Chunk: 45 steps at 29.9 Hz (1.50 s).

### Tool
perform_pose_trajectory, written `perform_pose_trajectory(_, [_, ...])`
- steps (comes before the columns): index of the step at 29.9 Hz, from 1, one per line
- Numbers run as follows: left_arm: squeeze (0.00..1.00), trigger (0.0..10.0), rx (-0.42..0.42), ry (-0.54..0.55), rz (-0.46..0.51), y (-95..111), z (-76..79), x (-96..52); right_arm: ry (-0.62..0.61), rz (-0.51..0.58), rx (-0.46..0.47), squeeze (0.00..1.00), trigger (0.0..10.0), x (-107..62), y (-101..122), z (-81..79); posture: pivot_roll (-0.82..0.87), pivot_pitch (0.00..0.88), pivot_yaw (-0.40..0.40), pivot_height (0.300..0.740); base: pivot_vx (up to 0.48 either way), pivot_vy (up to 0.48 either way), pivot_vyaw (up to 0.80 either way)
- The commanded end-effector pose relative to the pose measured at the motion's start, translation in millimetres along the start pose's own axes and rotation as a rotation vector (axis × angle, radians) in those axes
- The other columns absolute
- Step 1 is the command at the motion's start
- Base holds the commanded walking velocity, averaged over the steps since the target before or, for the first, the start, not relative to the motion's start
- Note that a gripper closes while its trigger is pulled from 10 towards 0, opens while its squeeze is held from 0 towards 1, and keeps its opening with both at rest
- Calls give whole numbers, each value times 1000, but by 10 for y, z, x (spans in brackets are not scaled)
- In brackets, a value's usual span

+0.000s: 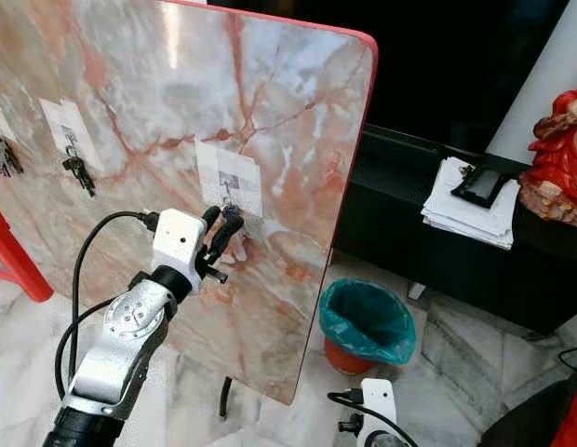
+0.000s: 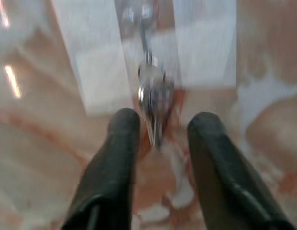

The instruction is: Hang keys on a hook

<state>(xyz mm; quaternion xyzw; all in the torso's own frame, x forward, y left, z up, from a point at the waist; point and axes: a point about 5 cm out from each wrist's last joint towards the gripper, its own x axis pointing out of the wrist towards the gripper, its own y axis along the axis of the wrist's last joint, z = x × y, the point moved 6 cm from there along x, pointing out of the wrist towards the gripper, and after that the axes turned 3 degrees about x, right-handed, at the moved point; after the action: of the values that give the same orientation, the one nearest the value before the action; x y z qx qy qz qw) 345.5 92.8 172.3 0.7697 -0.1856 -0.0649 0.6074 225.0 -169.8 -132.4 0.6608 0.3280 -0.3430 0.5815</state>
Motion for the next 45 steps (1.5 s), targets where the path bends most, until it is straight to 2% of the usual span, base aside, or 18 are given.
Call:
perform_pose_trajectory(1, [1000,10000,6,14,-35,-78,-7,-92,-9,-3,0,0,10000,-3,-4,33,155,12,-82,740,0,0,0])
perform_pose_trajectory(5, [1000,10000,-7,24,-49,-131,-16,-163,-9,-3,0,0,10000,-3,-4,32,156,13,-82,740,0,0,0])
perform_pose_trajectory(9, [1000,10000,-49,45,-72,-268,-36,-408,-9,-3,2,0,10000,-3,-2,33,162,14,-83,740,0,0,0])
perform_pose_trajectory(10, [333,10000,-63,48,-70,-291,-37,-459,-10,-3,2,0,10000,-3,-1,34,163,15,-84,740,0,0,0])
perform_pose_trajectory(11, [333,10000,-63,48,-70,-291,-37,-459,-10,-3,2,0,10000,-3,-1,34,163,15,-84,740,0,0,0])
perform_pose_trajectory(12, [0,10000,-72,48,-73,-321,-36,-504,-10,-2,3,0,10000,-3,0,35,163,15,-84,740,0,0,0])
perform_pose_trajectory(15, [0,10000,-81,62,-131,-524,-57,-623,-13,-2,5,0,10000,-3,2,40,164,12,-83,740,0,0,0])
perform_pose_trajectory(16, [0,10000,-82,79,-181,-676,-88,-694,-14,-1,7,0,10000,-3,2,42,163,12,-83,740,0,0,0])
perform_pose_trajectory(17, [0,10000,-87,138,-291,-1001,-218,-844,-16,-1,8,0,10000,-3,3,46,163,7,-86,740,0,0,0])
perform_pose_trajectory(20, [0,10000,-102,201,-366,-1210,-347,-949,-17,-1,9,0,10000,-4,3,50,165,7,-87,740,0,0,0])
perform_pose_trajectory(21, [0,10000,-130,244,-489,-1541,-434,-1108,-21,-2,12,0,10000,-4,0,53,171,2,-87,740,0,0,0])
perform_pose_trajectory(23, [0,10000,-132,250,-536,-1664,-447,-1178,-22,-2,12,0,10000,-4,-1,54,171,2,-87,740,0,0,0])
perform_pose_trajectory(26, [0,10000,-140,209,-691,-2052,-345,-1409,-28,-1,18,0,10000,-5,-6,59,162,0,-80,740,0,0,0])
perform_pose_trajectory(28, [0,10000,-133,193,-728,-2151,-310,-1474,-30,-1,20,0,10000,-5,-6,61,162,0,-80,740,0,0,0])
perform_pose_trajectory(33, [0,10000,-216,205,-877,-2524,-138,-1743,-35,-4,18,0,10000,-5,-20,62,164,0,-75,740,0,0,0])
perform_pose_trajectory(36, [0,10000,-186,203,-1051,-2764,-25,-2068,-39,-4,29,0,10000,-6,-36,52,148,0,-63,740,0,0,0])
perform_pose_trajectory(40, [0,10000,-226,245,-1143,-2874,53,-2285,-45,-4,36,0,10000,-7,-49,54,138,0,-61,740,0,0,0])
perform_pose_trajectory(45, [0,10000,-207,193,-1178,-2912,192,-2334,-65,-11,47,0,10000,-11,-71,85,150,0,-64,740,0,118,0])
